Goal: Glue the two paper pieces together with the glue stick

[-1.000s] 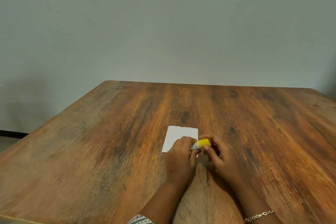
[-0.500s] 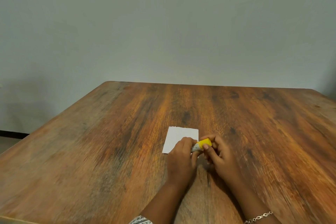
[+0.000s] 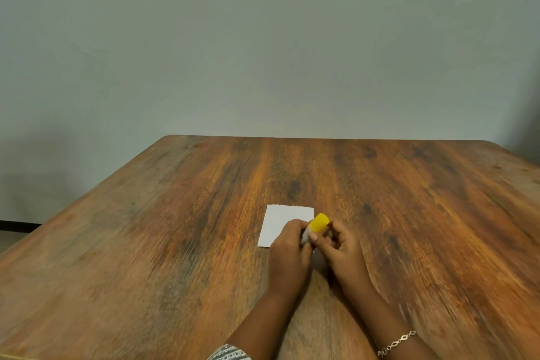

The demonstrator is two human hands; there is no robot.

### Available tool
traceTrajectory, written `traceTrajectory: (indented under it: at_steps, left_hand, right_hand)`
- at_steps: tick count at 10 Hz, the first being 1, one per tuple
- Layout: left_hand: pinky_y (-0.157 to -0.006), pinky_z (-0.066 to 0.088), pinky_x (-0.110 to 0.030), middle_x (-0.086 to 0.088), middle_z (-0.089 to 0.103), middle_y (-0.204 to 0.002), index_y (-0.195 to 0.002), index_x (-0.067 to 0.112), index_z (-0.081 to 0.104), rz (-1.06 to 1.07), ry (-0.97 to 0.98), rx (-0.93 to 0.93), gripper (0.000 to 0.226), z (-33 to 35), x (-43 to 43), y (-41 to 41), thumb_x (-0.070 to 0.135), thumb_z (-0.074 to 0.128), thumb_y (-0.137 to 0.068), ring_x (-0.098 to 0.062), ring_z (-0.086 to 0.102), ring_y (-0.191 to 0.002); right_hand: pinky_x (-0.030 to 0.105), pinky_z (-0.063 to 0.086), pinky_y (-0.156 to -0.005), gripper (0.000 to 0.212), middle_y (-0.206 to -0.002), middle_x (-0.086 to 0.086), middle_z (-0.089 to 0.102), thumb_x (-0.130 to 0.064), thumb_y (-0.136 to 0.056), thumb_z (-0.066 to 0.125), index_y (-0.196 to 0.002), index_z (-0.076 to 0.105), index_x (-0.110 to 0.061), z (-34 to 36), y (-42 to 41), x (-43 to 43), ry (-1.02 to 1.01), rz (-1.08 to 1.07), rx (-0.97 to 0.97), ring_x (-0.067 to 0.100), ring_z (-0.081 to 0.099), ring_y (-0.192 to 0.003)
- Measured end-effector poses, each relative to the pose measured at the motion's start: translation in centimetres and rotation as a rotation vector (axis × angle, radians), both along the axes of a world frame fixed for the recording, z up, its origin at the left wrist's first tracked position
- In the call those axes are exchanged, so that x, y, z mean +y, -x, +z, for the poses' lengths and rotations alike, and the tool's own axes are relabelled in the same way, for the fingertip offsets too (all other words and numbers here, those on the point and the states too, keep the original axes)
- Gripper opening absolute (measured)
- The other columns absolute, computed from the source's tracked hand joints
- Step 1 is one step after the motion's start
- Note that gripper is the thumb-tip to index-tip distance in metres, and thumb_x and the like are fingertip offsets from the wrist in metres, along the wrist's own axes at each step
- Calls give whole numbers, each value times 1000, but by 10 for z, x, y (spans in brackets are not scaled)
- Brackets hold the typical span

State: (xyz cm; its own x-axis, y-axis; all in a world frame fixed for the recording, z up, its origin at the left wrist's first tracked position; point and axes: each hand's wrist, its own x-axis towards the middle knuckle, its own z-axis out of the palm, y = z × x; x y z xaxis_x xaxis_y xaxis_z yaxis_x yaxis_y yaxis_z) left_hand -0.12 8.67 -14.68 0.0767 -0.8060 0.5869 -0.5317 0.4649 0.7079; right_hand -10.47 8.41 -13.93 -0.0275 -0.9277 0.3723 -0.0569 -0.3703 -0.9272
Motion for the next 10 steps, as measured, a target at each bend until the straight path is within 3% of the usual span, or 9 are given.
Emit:
traceTrajectory:
  at_steps: [1,2,3,4,5,8,9,10]
  left_hand:
    - [-78,42,-20,8,60,-106,-110,19,57,-23,-48,-49,30,0,1,2,29,63,-83,4,50,-93]
    - [-105,31,-30,-1,41,-142,-135,18,39,45,-133,-245,66,-4,-2,1,53,56,-81,-16,29,-134]
    - [-115,9,-38,-1,14,-155,-143,19,21,86,-217,-436,78,-2,-5,-5,63,44,-82,-18,-6,-143]
    - [-113,-13,-41,-5,-1,-157,-145,17,9,101,-254,-578,83,-2,-9,-11,67,34,-83,-23,-15,-142]
    - [-110,-19,-39,-6,-10,-156,-146,17,3,126,-285,-646,84,-4,-11,-16,68,28,-84,-24,-19,-141]
    - [-109,-20,-40,-8,-14,-155,-146,18,0,155,-362,-737,88,8,-10,-26,72,15,-78,-27,-18,-141]
    - [-110,-17,-39,-11,-11,-155,-145,14,2,142,-337,-747,96,18,-1,-29,74,3,-70,-28,-16,-141]
    - [-113,-12,-42,-14,-9,-155,-145,11,1,122,-339,-763,114,27,10,-30,81,-20,-57,-29,-14,-141]
  right_hand:
    - [41,52,-70,8,-80,9,69,-13,-78,69,-85,66,-18,8,6,-1,-13,-138,40,24,64,-77]
    - [33,51,-64,7,-72,1,69,-20,-79,69,-77,62,-22,21,20,-7,0,-320,81,18,65,-72]
    - [22,41,-58,10,-82,5,69,-20,-80,69,-85,62,-15,29,31,-15,-11,-421,279,20,63,-77]
    - [18,35,-55,19,-91,9,68,-22,-80,68,-92,62,-9,28,35,-19,-56,-451,426,20,60,-79]
    - [18,33,-54,24,-94,11,66,-24,-82,67,-97,60,-7,26,35,-17,-84,-432,502,19,57,-80]
    - [19,38,-56,28,-103,12,64,-28,-83,65,-102,59,-9,31,41,-8,-154,-367,552,17,56,-83]
    - [36,49,-79,44,-118,14,58,-38,-83,63,-115,54,-9,34,49,-3,-186,-343,663,25,56,-102]
    - [42,38,-102,66,-141,16,42,-47,-84,56,-133,38,-7,33,56,5,-215,-311,874,30,41,-127]
